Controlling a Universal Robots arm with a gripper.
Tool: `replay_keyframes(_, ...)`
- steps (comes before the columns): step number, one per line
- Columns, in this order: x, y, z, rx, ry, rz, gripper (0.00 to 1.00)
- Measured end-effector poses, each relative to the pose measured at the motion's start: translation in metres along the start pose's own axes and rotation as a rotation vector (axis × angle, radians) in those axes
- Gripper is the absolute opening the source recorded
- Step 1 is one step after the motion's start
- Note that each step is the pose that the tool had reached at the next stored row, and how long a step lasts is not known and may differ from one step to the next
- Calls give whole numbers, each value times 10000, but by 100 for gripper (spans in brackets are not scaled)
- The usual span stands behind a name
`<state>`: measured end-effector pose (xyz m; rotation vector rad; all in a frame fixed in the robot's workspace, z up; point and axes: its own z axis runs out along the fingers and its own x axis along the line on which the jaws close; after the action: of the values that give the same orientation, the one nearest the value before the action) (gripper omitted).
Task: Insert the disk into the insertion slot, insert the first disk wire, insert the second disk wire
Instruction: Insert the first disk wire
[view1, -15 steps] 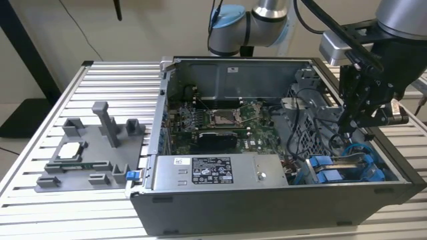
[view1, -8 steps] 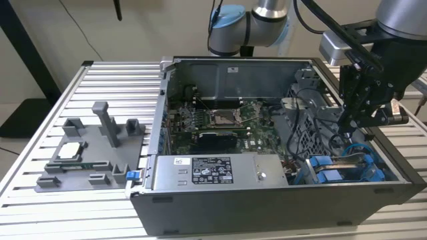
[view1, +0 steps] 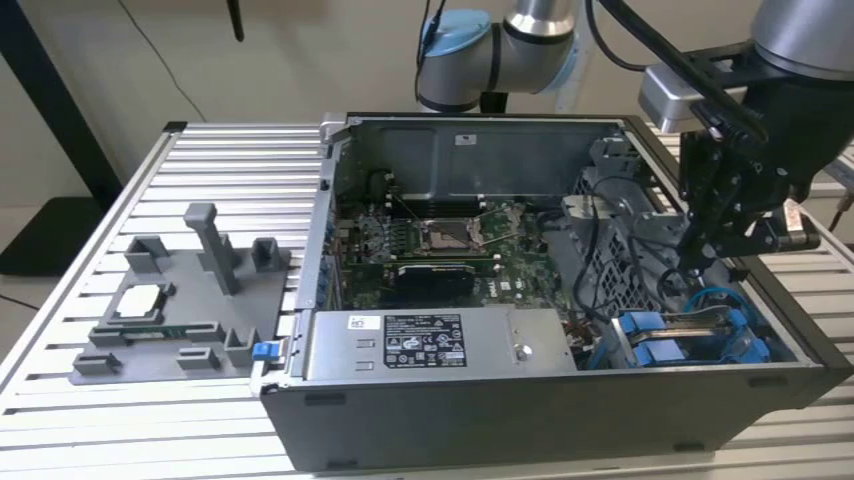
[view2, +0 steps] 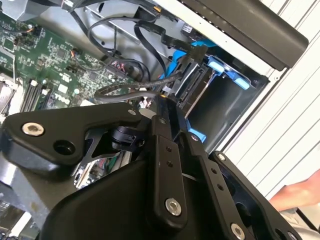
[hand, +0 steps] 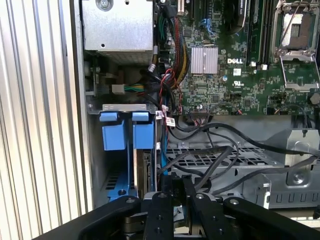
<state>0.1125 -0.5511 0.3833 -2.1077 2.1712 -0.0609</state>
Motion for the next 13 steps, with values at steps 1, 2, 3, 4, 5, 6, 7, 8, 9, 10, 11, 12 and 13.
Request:
replay_keyframes(1,0,-3,6,2,81,-9,0)
replay_keyframes(2,0,-6,13,3,142,-17,0)
replay_keyframes(3,1,-12,18,2,206,-24,0)
replay_keyframes(4,1,-20,23,-3,270,-30,0)
replay_keyframes(5,1,-32,28,-17,321,-35,0)
replay_keyframes(6,0,-46,31,-47,365,-39,0)
replay_keyframes(7,0,-62,33,-90,403,-42,0)
replay_keyframes(8,1,-81,36,-147,438,-43,0)
replay_keyframes(9,2,-101,40,-211,467,-45,0)
replay_keyframes(10,3,-121,44,-279,495,-46,0)
replay_keyframes(11,6,-139,48,-345,518,-45,0)
replay_keyframes(12,9,-158,51,-411,541,-45,0)
replay_keyframes(13,11,-174,55,-468,559,-46,0)
